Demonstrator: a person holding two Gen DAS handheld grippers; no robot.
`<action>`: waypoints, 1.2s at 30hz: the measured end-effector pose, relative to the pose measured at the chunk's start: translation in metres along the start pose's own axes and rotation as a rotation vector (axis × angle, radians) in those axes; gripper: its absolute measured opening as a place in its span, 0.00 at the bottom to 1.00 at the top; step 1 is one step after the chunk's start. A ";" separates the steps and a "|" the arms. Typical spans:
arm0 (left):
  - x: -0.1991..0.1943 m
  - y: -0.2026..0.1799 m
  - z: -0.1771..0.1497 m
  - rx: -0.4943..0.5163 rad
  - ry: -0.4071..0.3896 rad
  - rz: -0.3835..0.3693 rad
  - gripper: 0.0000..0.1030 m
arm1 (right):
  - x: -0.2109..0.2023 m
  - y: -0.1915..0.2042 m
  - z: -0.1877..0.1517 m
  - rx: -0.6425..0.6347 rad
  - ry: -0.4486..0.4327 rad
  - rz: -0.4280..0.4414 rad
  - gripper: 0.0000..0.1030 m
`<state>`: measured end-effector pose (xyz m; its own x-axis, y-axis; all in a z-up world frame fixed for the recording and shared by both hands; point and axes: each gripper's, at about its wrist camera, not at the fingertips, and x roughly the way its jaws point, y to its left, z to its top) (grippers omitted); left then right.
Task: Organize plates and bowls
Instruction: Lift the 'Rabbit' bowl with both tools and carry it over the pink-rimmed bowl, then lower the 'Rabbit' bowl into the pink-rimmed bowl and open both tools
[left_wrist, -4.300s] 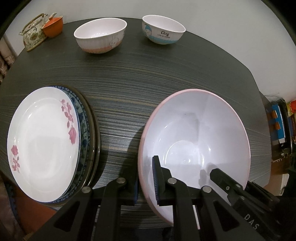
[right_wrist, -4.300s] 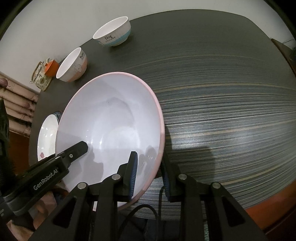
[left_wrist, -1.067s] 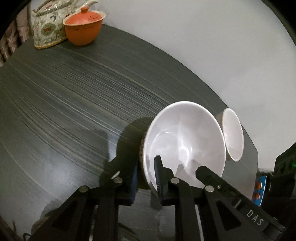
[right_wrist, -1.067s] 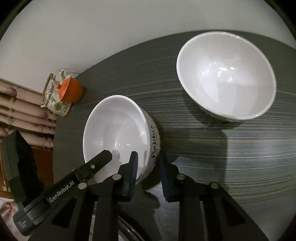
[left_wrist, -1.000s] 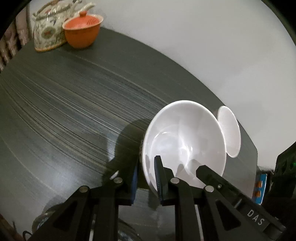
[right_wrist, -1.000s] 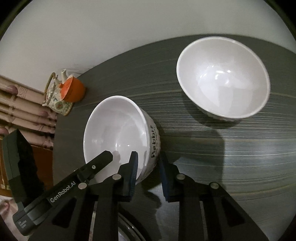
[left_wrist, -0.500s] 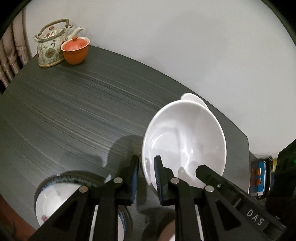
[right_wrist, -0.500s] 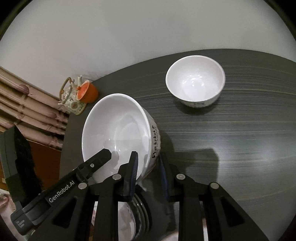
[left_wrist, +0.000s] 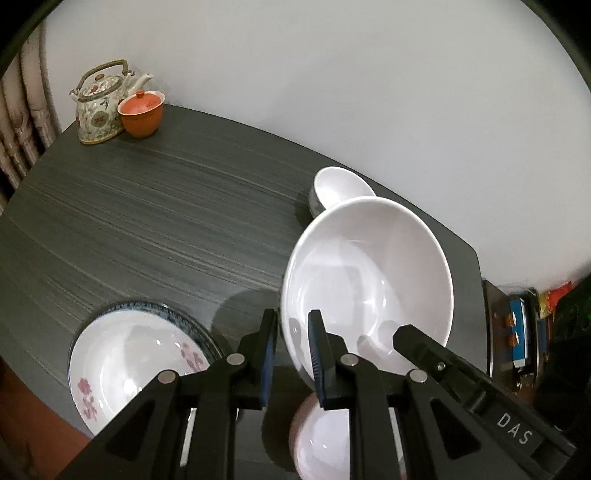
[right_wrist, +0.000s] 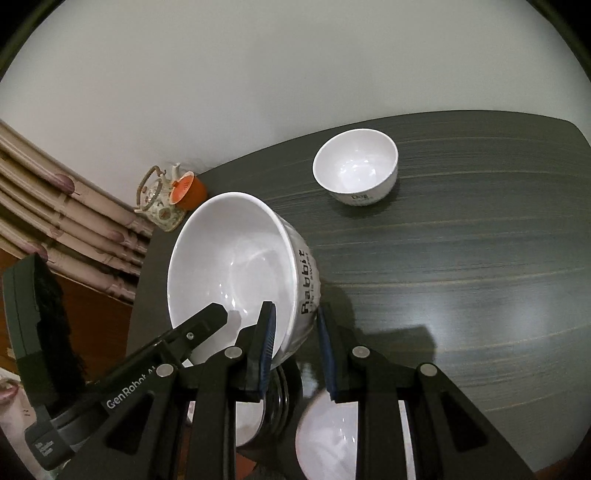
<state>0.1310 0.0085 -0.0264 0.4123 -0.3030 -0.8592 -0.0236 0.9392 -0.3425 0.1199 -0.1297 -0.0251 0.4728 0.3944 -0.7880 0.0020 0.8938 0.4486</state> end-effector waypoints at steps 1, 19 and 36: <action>-0.003 -0.002 -0.003 0.005 0.000 0.000 0.17 | -0.003 -0.001 -0.003 0.000 -0.001 0.001 0.21; -0.004 -0.041 -0.073 0.085 0.105 -0.034 0.17 | -0.053 -0.040 -0.065 0.069 -0.026 -0.038 0.21; 0.046 -0.042 -0.110 0.113 0.234 0.046 0.17 | -0.011 -0.073 -0.103 0.143 0.105 -0.122 0.23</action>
<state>0.0506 -0.0623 -0.0934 0.1908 -0.2761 -0.9420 0.0695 0.9610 -0.2676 0.0240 -0.1776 -0.0928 0.3671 0.3121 -0.8763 0.1823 0.8996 0.3968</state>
